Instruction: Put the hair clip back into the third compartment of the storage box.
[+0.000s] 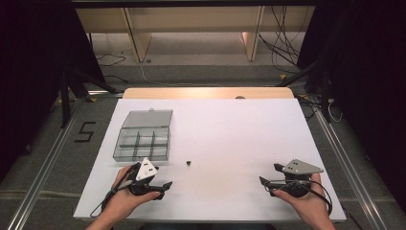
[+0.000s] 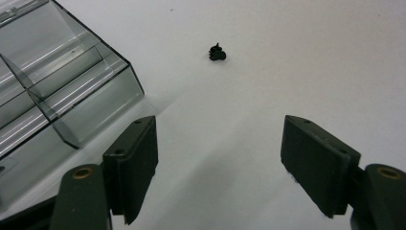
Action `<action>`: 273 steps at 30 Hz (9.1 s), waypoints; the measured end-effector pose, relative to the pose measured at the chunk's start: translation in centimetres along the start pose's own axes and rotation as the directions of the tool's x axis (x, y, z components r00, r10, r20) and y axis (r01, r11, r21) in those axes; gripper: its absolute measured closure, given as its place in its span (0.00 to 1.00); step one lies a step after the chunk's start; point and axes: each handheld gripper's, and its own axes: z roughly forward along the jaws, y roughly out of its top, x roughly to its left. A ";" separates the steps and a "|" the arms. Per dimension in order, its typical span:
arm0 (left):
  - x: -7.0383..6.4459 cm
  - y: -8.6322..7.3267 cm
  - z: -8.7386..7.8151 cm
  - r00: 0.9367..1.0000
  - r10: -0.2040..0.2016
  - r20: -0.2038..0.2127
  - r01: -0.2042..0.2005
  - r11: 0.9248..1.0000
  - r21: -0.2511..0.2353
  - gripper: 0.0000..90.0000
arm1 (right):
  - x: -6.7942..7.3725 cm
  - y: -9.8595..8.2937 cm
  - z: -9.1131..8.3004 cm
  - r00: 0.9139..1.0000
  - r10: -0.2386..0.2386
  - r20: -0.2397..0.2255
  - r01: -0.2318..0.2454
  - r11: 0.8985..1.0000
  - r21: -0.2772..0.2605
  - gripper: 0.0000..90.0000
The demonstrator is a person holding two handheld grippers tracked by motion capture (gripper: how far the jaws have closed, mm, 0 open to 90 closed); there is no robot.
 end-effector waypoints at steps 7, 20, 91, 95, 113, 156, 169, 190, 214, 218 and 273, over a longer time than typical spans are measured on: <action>-0.1 0.3 0.2 1.000 -0.007 -0.008 0.007 1.000 -0.017 0.33 | 0.0 0.0 0.1 1.000 0.009 -0.004 -0.009 1.000 -0.001 0.29; -0.3 2.1 2.4 1.000 0.006 -0.019 -0.006 1.000 -0.025 0.38 | 0.4 0.0 0.4 1.000 0.017 -0.013 -0.017 1.000 -0.004 0.29; 0.5 5.0 9.9 0.998 -0.035 0.046 0.032 0.998 0.057 0.75 | 0.1 0.0 0.2 1.000 0.016 -0.010 -0.016 1.000 -0.011 0.28; 0.5 5.0 9.9 0.998 -0.046 0.045 0.044 0.998 0.053 0.76 | 0.0 0.0 0.1 1.000 0.016 -0.009 -0.017 1.000 -0.013 0.28; 0.9 5.0 9.9 0.998 -0.056 0.035 0.054 0.997 0.059 0.87 | 0.0 0.0 0.2 1.000 0.018 -0.009 -0.018 1.000 -0.015 0.28; 0.9 6.1 8.4 0.998 -0.061 0.019 0.062 0.998 -0.023 0.87 | -0.1 0.0 0.1 1.000 0.018 -0.004 -0.018 1.000 -0.023 0.28; 1.1 6.6 7.8 0.998 -0.062 0.013 0.062 0.997 -0.049 0.87 | -0.1 0.0 0.1 1.000 0.017 -0.003 -0.017 1.000 -0.023 0.28; 1.6 7.3 6.7 0.998 -0.065 -0.008 0.064 0.995 -0.080 0.87 | -0.1 0.0 0.1 1.000 0.018 -0.002 -0.018 1.000 -0.023 0.28; 2.8 7.6 6.0 0.995 -0.094 -0.032 0.090 0.991 -0.102 0.87 | -0.1 0.0 0.1 1.000 0.019 -0.002 -0.019 1.000 -0.022 0.28; 3.0 7.6 5.8 0.995 -0.096 -0.037 0.092 0.990 -0.103 0.87 | -0.1 0.0 0.1 1.000 0.019 -0.002 -0.019 1.000 -0.022 0.28; 5.1 7.6 5.0 0.986 -0.148 -0.082 0.137 0.982 -0.130 0.87 | -0.1 0.0 0.2 1.000 0.019 -0.002 -0.019 1.000 -0.019 0.27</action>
